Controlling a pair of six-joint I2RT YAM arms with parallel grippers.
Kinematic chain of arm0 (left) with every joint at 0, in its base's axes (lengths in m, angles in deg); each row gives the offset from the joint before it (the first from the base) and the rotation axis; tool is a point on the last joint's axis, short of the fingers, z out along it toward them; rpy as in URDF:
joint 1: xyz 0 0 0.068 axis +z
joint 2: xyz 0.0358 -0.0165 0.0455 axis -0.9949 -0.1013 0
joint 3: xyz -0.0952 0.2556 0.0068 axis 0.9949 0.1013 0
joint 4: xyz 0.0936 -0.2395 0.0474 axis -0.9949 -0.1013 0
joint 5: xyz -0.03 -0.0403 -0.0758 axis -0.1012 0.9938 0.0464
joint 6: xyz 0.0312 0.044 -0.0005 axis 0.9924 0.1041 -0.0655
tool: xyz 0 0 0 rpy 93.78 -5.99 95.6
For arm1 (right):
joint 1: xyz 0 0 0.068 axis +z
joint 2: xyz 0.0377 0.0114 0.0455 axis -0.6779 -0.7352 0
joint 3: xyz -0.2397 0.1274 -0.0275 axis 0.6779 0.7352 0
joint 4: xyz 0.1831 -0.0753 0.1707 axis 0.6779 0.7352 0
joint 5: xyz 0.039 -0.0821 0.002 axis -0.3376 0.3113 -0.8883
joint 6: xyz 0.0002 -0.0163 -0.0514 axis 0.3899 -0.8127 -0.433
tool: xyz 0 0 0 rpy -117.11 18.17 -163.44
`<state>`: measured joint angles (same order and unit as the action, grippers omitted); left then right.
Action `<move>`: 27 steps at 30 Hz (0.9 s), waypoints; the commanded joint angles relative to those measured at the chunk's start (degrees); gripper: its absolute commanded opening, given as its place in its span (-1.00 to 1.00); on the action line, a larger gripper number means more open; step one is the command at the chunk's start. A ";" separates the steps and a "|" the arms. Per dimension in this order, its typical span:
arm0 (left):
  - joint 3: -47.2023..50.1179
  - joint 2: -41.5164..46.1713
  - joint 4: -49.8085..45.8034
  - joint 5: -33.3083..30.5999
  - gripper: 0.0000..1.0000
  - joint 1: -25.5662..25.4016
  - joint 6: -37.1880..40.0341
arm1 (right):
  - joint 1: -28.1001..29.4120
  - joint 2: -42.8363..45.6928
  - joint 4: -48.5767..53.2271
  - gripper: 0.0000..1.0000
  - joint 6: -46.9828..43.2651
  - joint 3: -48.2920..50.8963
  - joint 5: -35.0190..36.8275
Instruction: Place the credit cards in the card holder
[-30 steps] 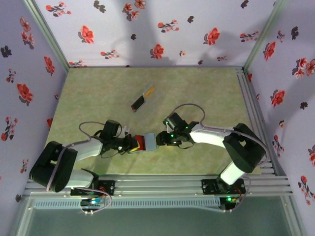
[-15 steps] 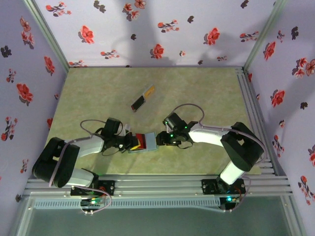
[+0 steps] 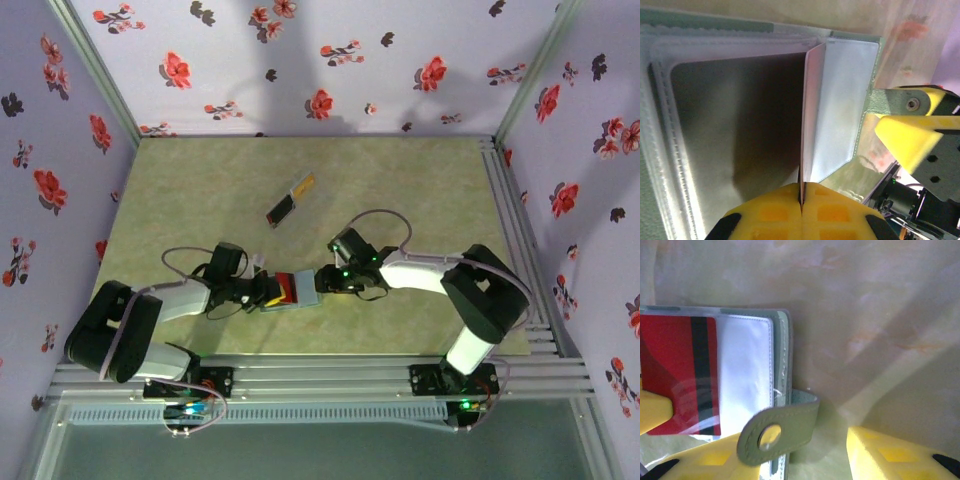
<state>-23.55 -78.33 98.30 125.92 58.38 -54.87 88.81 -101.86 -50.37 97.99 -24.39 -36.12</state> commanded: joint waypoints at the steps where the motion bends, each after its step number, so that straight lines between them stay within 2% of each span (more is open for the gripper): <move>1: 1.44 0.81 -0.76 0.83 -1.00 0.40 -1.38 | 0.36 -1.62 -2.26 -0.09 0.57 -1.04 -0.38; 12: 0.86 -1.40 2.35 2.83 -1.00 0.40 -1.11 | 0.85 -2.23 -4.12 -0.22 2.08 0.14 -0.65; 27: -0.59 -4.28 4.91 5.94 -1.00 1.02 2.02 | 0.83 -1.95 -5.05 -0.24 1.04 0.84 -1.43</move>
<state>-23.48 -81.72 102.45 130.38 58.78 -54.80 88.81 -102.43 -52.01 99.17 -24.24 -36.17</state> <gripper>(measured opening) 0.067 0.383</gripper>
